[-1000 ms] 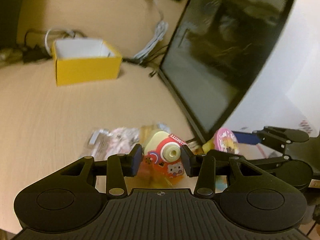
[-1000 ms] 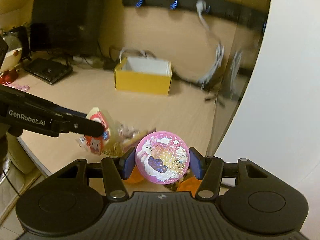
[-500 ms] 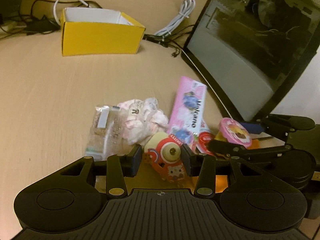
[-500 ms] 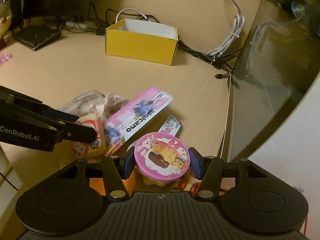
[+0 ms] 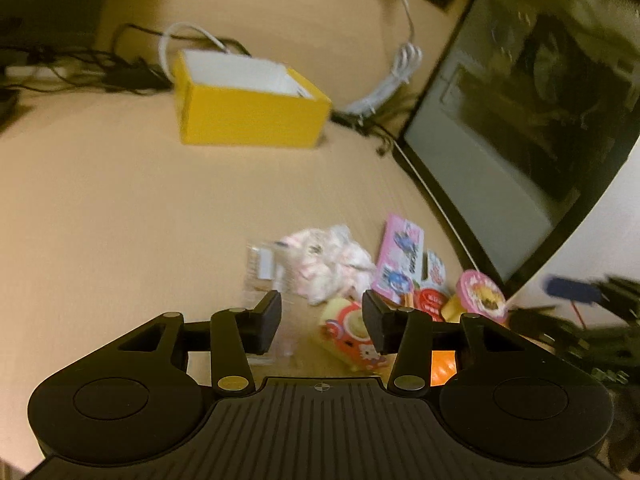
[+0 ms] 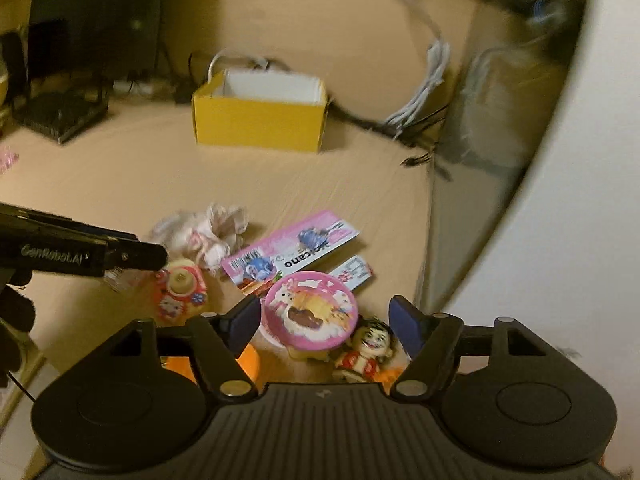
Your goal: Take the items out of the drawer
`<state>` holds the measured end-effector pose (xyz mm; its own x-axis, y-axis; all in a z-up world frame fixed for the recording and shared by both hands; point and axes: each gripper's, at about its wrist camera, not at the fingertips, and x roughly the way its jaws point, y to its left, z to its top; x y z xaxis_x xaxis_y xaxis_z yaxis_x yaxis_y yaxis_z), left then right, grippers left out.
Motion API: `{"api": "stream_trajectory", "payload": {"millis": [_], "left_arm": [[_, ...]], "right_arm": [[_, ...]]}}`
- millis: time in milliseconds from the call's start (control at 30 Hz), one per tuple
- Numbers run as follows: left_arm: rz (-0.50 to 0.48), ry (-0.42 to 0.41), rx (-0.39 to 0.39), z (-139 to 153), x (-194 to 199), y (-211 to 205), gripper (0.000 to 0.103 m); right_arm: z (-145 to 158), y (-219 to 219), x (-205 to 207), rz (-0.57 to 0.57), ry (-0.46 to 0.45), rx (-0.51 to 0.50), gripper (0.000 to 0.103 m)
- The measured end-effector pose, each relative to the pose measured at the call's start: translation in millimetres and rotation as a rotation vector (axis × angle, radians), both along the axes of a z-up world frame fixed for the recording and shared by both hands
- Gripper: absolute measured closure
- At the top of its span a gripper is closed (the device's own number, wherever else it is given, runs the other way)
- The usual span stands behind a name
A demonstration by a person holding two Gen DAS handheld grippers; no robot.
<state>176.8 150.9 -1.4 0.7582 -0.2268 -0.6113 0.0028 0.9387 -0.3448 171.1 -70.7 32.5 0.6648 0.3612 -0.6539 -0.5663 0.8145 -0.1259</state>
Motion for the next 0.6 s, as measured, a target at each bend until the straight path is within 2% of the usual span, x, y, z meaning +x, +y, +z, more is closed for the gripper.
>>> {"api": "stream_trajectory", "payload": {"millis": [200,367,600], "left_arm": [[0.064,-0.074,0.033,9.8,-45.1,26.3,0.054],[0.091,-0.052,0.071,10.3,-99.8,31.8,0.054],[0.112,-0.014,0.110,7.0,-195.1,1.1,0.054]], "right_arm": [[13.0,-33.7,-70.7,-0.075,-0.074,-0.012,0.023],[9.6,-58.8,-119.8,-0.118,-0.106,-0.042,0.022],[-8.7,-100.5,-188.7,-0.123,-0.096,0.004,0.020]]}}
